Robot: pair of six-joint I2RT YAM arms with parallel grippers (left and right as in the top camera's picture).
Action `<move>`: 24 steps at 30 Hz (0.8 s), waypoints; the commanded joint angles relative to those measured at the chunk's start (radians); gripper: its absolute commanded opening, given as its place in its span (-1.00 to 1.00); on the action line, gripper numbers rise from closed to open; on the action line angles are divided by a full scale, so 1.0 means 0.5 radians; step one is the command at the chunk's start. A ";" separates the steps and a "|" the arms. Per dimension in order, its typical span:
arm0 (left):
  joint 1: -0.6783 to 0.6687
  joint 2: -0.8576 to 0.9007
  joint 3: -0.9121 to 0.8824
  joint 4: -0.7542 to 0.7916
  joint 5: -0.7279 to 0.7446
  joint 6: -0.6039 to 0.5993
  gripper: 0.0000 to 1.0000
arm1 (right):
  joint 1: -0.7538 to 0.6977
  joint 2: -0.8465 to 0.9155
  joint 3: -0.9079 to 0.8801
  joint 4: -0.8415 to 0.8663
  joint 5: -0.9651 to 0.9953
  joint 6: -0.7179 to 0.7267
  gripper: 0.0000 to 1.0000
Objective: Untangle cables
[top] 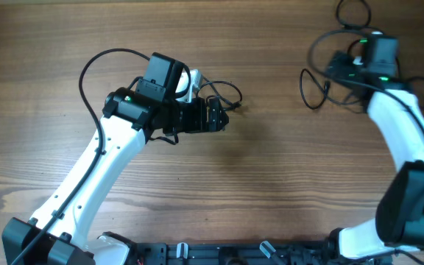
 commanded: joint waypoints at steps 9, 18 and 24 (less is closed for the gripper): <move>0.015 0.002 -0.008 0.002 -0.011 -0.079 1.00 | -0.317 0.182 0.042 0.008 0.018 0.117 0.99; 0.015 0.002 -0.008 0.004 -0.011 -0.079 1.00 | -0.322 0.426 0.042 0.081 0.008 0.104 -0.05; 0.015 0.002 -0.008 0.004 -0.011 -0.079 1.00 | -0.348 0.432 0.045 0.210 0.037 0.107 -0.49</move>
